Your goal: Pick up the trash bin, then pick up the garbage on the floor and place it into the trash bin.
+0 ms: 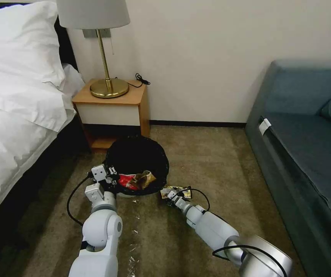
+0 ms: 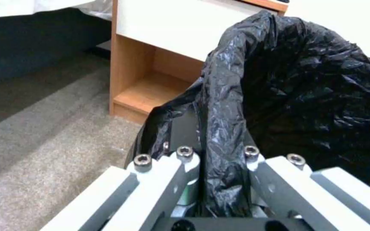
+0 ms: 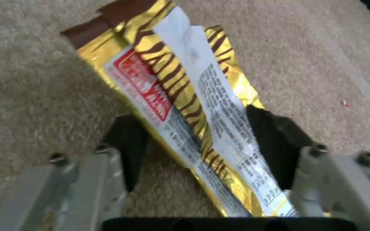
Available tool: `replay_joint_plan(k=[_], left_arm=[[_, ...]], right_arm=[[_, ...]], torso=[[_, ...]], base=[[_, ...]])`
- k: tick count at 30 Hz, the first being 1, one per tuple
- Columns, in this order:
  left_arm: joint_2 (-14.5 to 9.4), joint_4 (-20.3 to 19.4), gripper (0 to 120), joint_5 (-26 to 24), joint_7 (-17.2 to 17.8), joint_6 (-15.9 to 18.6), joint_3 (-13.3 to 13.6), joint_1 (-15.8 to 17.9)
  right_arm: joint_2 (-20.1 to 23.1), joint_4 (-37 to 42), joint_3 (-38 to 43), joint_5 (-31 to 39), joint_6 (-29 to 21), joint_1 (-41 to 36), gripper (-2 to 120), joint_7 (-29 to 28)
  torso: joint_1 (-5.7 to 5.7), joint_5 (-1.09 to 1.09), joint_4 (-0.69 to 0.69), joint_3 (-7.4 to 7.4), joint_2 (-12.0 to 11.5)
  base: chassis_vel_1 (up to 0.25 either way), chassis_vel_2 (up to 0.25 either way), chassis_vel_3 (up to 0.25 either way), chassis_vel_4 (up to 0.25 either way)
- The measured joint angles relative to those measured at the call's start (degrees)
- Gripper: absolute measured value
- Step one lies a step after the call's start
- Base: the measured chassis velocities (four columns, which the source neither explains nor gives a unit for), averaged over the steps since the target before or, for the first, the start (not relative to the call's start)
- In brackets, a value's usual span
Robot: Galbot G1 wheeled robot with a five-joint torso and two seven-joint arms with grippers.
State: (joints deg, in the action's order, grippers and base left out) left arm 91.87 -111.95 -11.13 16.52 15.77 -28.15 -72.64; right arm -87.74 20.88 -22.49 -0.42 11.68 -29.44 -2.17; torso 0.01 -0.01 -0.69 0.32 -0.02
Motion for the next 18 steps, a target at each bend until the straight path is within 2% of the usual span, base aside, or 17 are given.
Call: replay_joint_plan(k=[1, 3, 4, 8, 9, 11, 12, 14, 18], left_arm=[[0.0, 0.01, 4, 0.0, 0.0, -0.01, -0.01, 0.01], [-0.02, 0.13, 4, 0.0, -0.02, -0.03, -0.03, 0.12], [-0.02, 0.13, 4, 0.0, -0.02, -0.03, -0.03, 0.12], [-0.04, 0.41, 4, -0.05, -0.03, -0.11, -0.04, 0.18], [-0.04, 0.41, 4, -0.05, -0.03, -0.11, -0.04, 0.18], [-0.09, 0.63, 4, -0.13, -0.04, -0.22, -0.01, 0.2], [-0.09, 0.63, 4, -0.13, -0.04, -0.22, -0.01, 0.2], [-0.11, 0.7, 4, -0.17, -0.05, -0.24, 0.0, 0.26], [-0.11, 0.71, 4, -0.2, -0.06, -0.25, 0.02, 0.29]], right_arm=[[-0.01, 0.0, 0.0, 0.03, 0.02, 0.0, 54, 0.04], [-0.02, 0.0, 0.05, 0.11, 0.13, 0.01, 40, 0.18], [-0.02, 0.0, 0.05, 0.11, 0.13, 0.01, 40, 0.18], [0.17, -0.04, 0.23, 0.23, 0.25, 0.12, 23, 0.34], [0.17, -0.04, 0.23, 0.23, 0.25, 0.12, 23, 0.34], [0.47, -0.05, 0.35, 0.3, 0.35, 0.12, 11, 0.44], [0.47, -0.05, 0.35, 0.3, 0.35, 0.12, 11, 0.44], [0.57, -0.05, 0.38, 0.31, 0.42, 0.1, 1, 0.47], [0.59, 0.04, 0.41, 0.31, 0.46, 0.08, 0, 0.48]], torso=[[0.0, 0.0, 0.0, 0.0, 0.0], [0.0, 0.0, 0.0, 0.0, 0.0], [0.0, 0.0, 0.0, 0.0, 0.0], [0.0, 0.0, 0.0, 0.0, 0.0], [0.0, 0.0, 0.0, 0.0, 0.0], [0.0, 0.0, 0.0, 0.0, 0.0], [0.0, 0.0, 0.0, 0.0, 0.0], [0.0, 0.0, 0.0, 0.0, 0.0], [0.0, 0.01, 0.0, 0.0, 0.0]], base=[[0.0, 0.0, 0.0, 0.0], [0.0, 0.0, 0.0, 0.0], [0.0, 0.0, 0.0, 0.0], [0.0, 0.0, 0.0, 0.0], [0.0, 0.0, 0.0, 0.0], [0.0, 0.0, 0.0, 0.0], [0.0, 0.0, 0.0, 0.0], [0.0, 0.0, 0.0, 0.0], [0.0, 0.0, 0.0, 0.0]])
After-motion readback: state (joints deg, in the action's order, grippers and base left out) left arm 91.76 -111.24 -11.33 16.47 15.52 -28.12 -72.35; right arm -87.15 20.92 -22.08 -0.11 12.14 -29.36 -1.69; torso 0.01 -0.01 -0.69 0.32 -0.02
